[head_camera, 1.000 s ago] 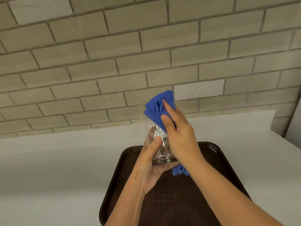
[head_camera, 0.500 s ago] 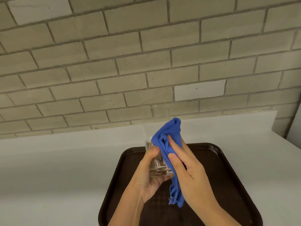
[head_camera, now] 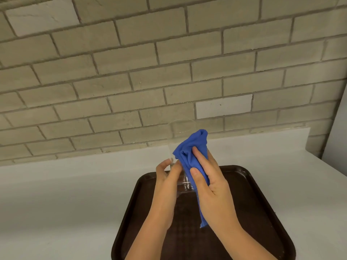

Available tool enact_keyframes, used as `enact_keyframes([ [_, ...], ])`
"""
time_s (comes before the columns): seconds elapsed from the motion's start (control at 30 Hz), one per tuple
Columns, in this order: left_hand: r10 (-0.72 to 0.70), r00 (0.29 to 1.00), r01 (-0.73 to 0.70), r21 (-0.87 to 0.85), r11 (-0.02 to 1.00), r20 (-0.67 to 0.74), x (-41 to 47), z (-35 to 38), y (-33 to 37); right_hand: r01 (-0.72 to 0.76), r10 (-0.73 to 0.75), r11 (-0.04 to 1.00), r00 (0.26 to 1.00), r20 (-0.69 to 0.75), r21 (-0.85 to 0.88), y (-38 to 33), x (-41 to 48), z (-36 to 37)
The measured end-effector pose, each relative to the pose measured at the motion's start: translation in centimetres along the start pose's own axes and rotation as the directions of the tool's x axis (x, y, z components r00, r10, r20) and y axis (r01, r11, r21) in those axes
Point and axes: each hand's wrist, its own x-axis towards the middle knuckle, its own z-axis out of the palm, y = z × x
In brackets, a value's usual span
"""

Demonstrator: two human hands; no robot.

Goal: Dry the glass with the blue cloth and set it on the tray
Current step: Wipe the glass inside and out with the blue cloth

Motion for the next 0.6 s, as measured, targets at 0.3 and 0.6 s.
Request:
enact_keyframes([
  [0.3,-0.015,0.987,0.076,-0.38,0.922,0.16,-0.9,-0.6,-0.5,0.116,-0.072,0.978,0.967,0.246,-0.171,-1.3,0.6,0.3],
  [0.6,-0.013,0.951,0.163,-0.463,0.871,0.309,-0.3,-0.9,-0.6,-0.209,0.191,0.976,0.954,0.231,0.056,-2.0,7.0,0.0],
])
